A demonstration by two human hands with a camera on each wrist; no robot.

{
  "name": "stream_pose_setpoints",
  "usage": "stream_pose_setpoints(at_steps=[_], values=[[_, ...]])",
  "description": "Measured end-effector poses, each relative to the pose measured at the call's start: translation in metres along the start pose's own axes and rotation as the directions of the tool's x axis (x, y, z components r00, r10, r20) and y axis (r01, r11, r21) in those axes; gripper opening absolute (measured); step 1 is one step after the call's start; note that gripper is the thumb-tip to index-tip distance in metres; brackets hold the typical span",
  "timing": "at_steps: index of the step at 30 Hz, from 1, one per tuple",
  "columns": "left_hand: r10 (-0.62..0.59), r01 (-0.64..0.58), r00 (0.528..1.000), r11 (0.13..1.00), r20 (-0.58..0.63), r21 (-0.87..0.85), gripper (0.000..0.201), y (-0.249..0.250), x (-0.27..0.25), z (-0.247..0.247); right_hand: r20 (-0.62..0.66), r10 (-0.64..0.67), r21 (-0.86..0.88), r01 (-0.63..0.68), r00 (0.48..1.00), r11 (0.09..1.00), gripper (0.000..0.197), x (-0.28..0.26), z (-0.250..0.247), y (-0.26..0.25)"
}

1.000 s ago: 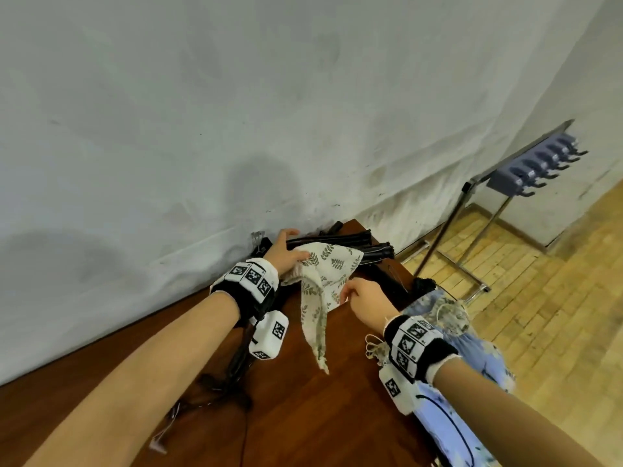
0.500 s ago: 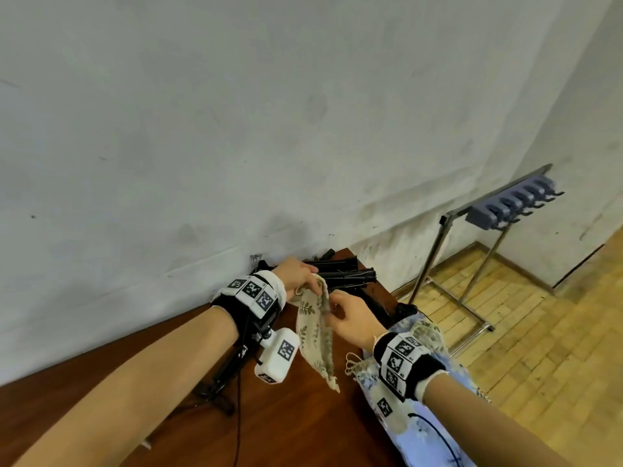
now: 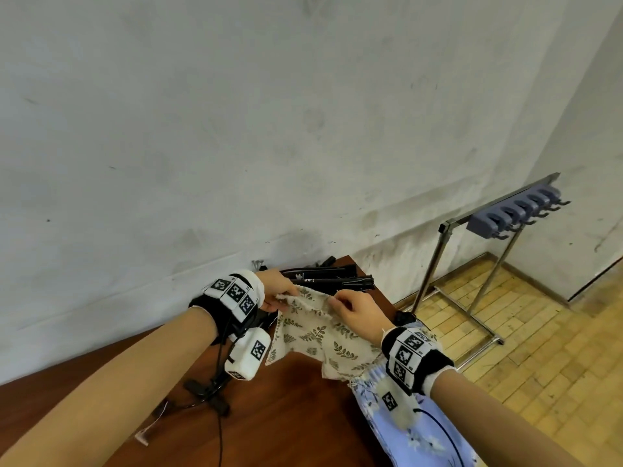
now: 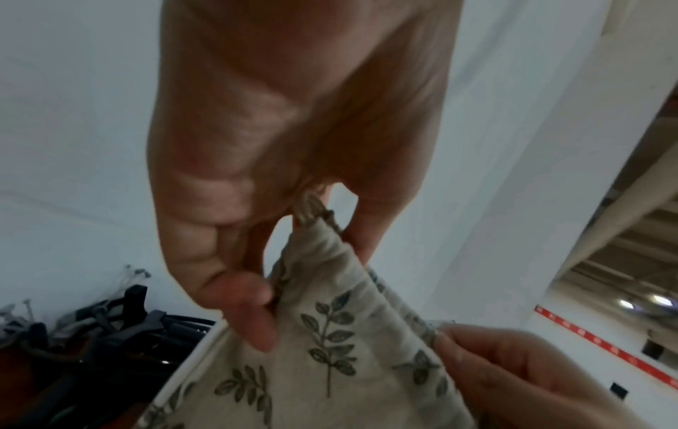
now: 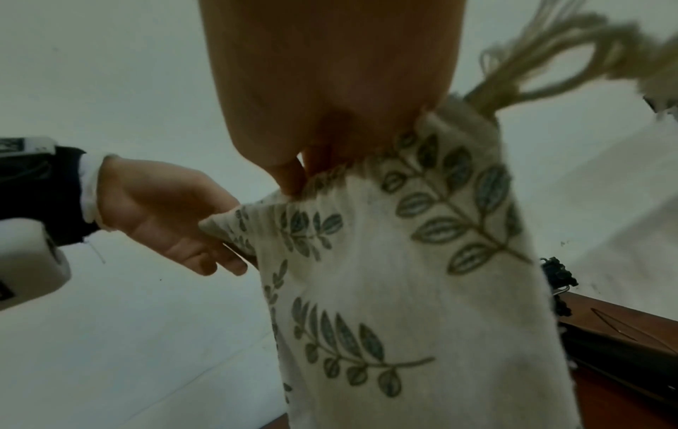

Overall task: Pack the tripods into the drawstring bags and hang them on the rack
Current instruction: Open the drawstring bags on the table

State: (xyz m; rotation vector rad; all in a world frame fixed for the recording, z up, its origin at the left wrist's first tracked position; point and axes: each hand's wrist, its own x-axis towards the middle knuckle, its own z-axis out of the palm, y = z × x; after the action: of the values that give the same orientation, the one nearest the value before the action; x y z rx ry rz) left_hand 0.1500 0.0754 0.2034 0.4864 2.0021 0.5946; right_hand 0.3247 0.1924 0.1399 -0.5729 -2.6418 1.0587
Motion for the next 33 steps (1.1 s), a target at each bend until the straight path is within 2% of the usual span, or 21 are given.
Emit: stream_pose_setpoints(at_steps=[2, 4, 5, 7, 9, 10, 12, 15, 20, 23, 25, 27, 28, 30, 32, 33], values=[[0.133, -0.095, 0.979, 0.967, -0.153, 0.237, 0.03, 0.0, -0.002, 0.004, 0.024, 0.006, 0.016, -0.006, 1.0, 1.0, 0.03, 0.001, 0.0, -0.003], [0.335, -0.205, 0.909, 0.877, -0.246, 0.435, 0.025, -0.002, -0.007, 0.011, 0.042, -0.012, 0.006, 0.011, 0.999, 1.0, 0.034, 0.002, 0.003, -0.007], [0.428, -0.275, 0.871, 0.832, -0.242, 0.482, 0.021, -0.005, -0.009, 0.015, 0.044, -0.022, -0.009, 0.022, 0.999, 1.0, 0.035, 0.002, 0.004, -0.009], [0.598, -0.427, 0.782, 0.719, -0.175, 0.548, 0.032, -0.01, -0.013, 0.017, 0.038, -0.021, -0.033, 0.022, 0.999, 0.999, 0.036, 0.004, 0.006, -0.011], [0.704, -0.52, 0.705, 0.592, -0.081, 0.616, 0.037, -0.016, -0.017, 0.015, 0.038, -0.014, -0.054, 0.016, 0.999, 0.998, 0.034, 0.004, 0.008, -0.009], [0.721, -0.525, 0.691, 0.542, -0.043, 0.656, 0.038, -0.018, -0.019, 0.013, 0.043, -0.012, -0.069, 0.015, 0.999, 0.997, 0.032, 0.004, 0.008, -0.007], [0.693, -0.479, 0.721, 0.511, -0.012, 0.714, 0.037, -0.025, -0.02, 0.01, 0.058, -0.007, -0.083, 0.012, 0.998, 0.996, 0.027, 0.005, 0.008, -0.006], [0.654, -0.393, 0.755, 0.508, -0.046, 0.766, 0.021, -0.039, -0.017, 0.011, 0.066, -0.062, -0.076, 0.067, 0.996, 0.995, 0.021, 0.004, 0.009, -0.014], [0.609, -0.343, 0.776, 0.626, -0.164, 0.7, 0.019, -0.049, -0.016, 0.026, 0.041, -0.169, -0.02, 0.17, 0.985, 0.985, 0.004, -0.001, 0.018, -0.033], [0.606, -0.332, 0.763, 0.666, -0.225, 0.668, 0.026, -0.053, -0.017, 0.03, 0.084, -0.238, -0.083, 0.245, 0.968, 0.966, 0.007, -0.004, 0.024, -0.041], [0.584, -0.304, 0.79, 0.638, -0.188, 0.708, 0.024, -0.053, -0.015, 0.031, 0.063, -0.218, -0.087, 0.223, 0.974, 0.971, 0.011, -0.002, 0.024, -0.042], [0.558, -0.289, 0.817, 0.614, -0.145, 0.734, 0.021, -0.056, -0.013, 0.033, 0.009, -0.147, -0.073, 0.148, 0.989, 0.986, 0.015, 0.002, 0.022, -0.038], [0.532, -0.281, 0.838, 0.614, -0.124, 0.737, 0.023, -0.058, -0.012, 0.033, -0.016, -0.103, -0.057, 0.102, 0.995, 0.993, 0.016, 0.004, 0.02, -0.037], [0.451, -0.238, 0.89, 0.592, -0.071, 0.77, 0.048, -0.062, -0.01, 0.036, -0.037, -0.047, -0.031, 0.046, 0.998, 0.998, 0.015, 0.008, 0.017, -0.031], [0.389, -0.195, 0.921, 0.471, -0.004, 0.86, 0.08, -0.065, -0.012, 0.04, -0.018, -0.069, -0.082, 0.067, 0.997, 0.994, 0.015, 0.01, 0.015, -0.024], [0.4, -0.185, 0.916, 0.391, 0.014, 0.902, 0.089, -0.066, -0.013, 0.042, -0.009, -0.092, -0.136, 0.09, 0.996, 0.987, 0.017, 0.01, 0.014, -0.02]])
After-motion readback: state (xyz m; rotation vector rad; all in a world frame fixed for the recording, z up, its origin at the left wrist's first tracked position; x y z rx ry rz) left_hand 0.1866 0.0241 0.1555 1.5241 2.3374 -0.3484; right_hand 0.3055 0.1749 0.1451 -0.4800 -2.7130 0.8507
